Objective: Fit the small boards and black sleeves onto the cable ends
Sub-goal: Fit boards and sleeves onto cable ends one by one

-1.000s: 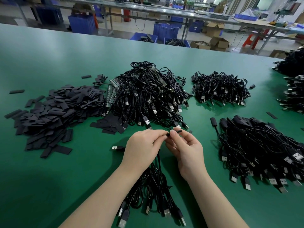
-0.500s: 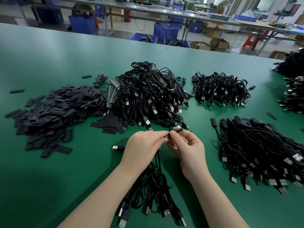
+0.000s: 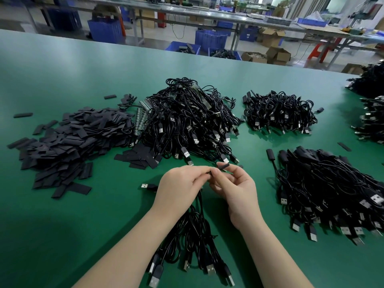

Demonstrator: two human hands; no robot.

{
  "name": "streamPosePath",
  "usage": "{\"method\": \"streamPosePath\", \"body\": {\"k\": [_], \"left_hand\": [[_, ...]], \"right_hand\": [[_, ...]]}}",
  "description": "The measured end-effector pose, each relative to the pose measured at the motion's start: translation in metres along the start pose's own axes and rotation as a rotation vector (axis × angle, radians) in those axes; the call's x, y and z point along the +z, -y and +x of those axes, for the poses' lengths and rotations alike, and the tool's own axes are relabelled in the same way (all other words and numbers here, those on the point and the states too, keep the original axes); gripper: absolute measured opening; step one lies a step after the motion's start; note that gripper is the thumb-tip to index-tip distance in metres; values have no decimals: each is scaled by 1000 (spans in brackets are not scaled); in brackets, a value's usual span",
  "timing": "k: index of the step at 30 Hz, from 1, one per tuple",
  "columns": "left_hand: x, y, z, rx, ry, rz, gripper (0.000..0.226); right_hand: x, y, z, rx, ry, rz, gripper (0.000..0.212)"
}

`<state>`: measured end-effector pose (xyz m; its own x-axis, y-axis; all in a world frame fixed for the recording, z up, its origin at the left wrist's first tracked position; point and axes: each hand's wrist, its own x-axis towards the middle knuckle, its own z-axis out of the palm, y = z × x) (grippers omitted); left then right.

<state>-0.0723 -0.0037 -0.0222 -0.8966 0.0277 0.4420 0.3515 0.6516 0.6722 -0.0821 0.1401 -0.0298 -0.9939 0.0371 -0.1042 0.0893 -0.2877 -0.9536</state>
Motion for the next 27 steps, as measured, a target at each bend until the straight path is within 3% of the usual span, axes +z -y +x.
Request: {"method": "streamPosePath", "body": {"k": [6,9,16,20,24,27], "left_hand": [[2,1,3,-34,-20,-24,18],[2,-1,2,-7,-48,-14,17],[0,0,1,26,-59,-15,22],[0,2,1,14,-29,-27,23],[4,2,1,-54,-16,-107,21],[6,3,3,-94,-19,-138,22]], "right_hand": [[5,1,0,-55,-115,20,20],[5,4,-2,-22,-130,81,36],[3,5,-2,25,-85,117,20],[2,6,-2,24,-71,104,23],[3,1,-3,-112,-124,-38,17],[5,-4,-4,-265,-166,-210,30]]}}
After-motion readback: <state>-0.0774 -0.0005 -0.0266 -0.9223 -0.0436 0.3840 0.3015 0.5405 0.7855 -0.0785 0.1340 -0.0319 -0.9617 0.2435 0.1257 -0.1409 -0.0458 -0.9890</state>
